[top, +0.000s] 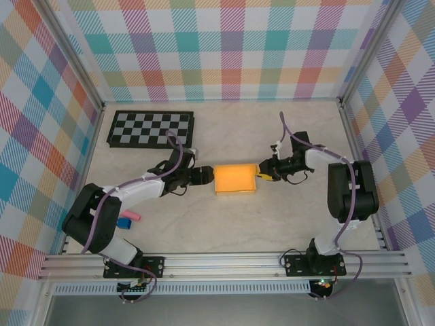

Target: Fold the paper box

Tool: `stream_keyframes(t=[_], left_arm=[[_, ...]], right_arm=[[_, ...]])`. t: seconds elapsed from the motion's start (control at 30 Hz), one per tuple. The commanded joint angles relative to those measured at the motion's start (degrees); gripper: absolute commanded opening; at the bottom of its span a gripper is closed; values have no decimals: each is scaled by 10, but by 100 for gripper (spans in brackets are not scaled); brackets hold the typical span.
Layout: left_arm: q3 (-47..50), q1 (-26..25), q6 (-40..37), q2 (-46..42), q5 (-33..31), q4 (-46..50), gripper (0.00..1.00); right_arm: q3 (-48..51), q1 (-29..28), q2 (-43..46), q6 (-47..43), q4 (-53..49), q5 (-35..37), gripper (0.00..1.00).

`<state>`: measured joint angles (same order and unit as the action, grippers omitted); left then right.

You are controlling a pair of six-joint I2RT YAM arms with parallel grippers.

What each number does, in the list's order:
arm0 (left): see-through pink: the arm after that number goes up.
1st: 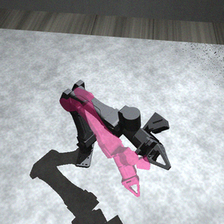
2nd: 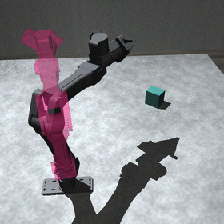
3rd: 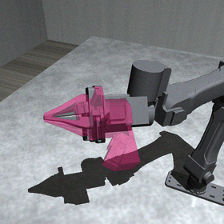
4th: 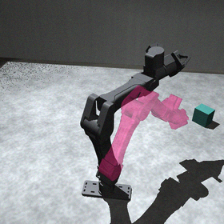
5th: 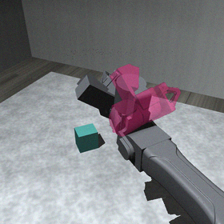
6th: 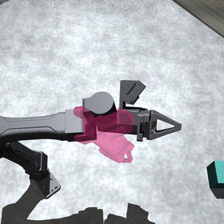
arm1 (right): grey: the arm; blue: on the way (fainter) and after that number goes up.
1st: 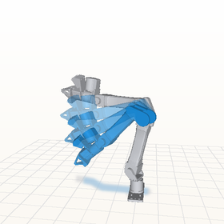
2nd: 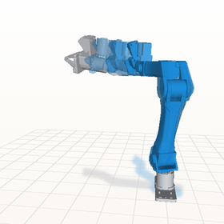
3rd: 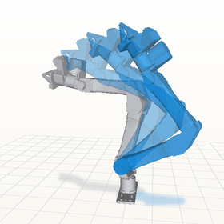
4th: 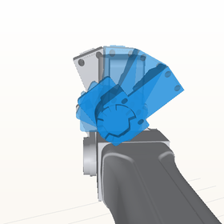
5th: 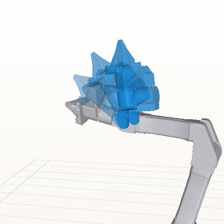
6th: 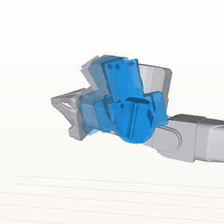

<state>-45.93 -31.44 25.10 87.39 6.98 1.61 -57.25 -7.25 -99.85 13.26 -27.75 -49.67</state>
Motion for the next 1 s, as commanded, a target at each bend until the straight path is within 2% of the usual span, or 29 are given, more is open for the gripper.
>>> stream_keyframes(t=[0.0,0.23,0.47,0.57,0.67,0.77,0.8,0.87,0.97], left_arm=[[14,-6,-24,10,-13,-15,80],[17,-6,-28,28,-22,-26,80],[15,0,-48,4,-42,-3,83],[17,9,-49,-11,-49,10,83],[22,22,-33,-33,-57,26,86],[29,33,-25,-76,-56,30,85],[31,35,-28,-94,-58,28,86],[35,39,-41,-126,-56,19,85],[68,39,-82,-160,-1,-58,86]], right_arm=[[21,-5,17,5,33,8,23],[41,-5,28,-1,47,28,23],[35,1,53,-6,30,44,25],[37,11,76,-5,22,88,24],[71,28,119,26,63,140,26],[103,32,168,19,104,169,36],[125,32,194,6,135,173,41],[188,18,256,-40,225,182,42],[227,-22,318,-102,289,235,48]])
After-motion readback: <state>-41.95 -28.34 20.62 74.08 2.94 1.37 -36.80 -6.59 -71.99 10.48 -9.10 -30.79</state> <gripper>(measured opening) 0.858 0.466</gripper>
